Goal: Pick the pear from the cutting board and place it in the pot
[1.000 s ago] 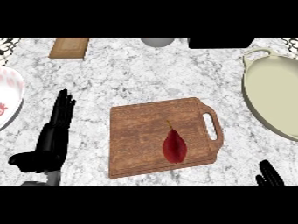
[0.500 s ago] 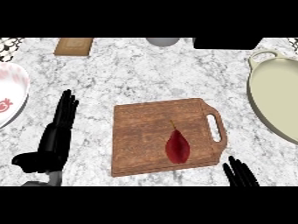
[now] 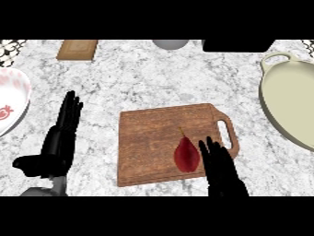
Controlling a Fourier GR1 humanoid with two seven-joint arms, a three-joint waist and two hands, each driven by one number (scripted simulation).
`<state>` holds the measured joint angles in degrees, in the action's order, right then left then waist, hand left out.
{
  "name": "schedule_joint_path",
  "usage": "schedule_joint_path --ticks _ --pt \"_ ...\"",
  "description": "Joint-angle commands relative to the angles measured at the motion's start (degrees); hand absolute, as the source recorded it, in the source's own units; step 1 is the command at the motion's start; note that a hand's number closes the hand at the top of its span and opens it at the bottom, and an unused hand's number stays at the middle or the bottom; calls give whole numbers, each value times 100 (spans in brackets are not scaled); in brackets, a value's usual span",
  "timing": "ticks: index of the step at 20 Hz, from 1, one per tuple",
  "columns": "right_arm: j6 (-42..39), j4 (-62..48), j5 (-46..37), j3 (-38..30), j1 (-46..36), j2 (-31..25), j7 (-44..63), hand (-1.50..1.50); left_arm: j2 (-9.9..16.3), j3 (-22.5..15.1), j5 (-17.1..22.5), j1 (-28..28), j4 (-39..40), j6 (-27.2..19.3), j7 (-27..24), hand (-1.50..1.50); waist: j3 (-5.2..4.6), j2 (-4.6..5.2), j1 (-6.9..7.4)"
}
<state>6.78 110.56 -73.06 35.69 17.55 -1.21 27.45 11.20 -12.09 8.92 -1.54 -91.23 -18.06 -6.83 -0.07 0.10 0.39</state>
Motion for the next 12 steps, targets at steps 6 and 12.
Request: schedule_joint_path --ticks 6,12 --pt "-44 -1216 518 -137 -1190 118 642 -150 -91 384 56 -19 254 467 -166 0 7 -8 -29" --pt "646 -1913 418 -30 -1270 120 584 -150 -90 630 -14 -56 254 673 -66 0 7 -9 -39"
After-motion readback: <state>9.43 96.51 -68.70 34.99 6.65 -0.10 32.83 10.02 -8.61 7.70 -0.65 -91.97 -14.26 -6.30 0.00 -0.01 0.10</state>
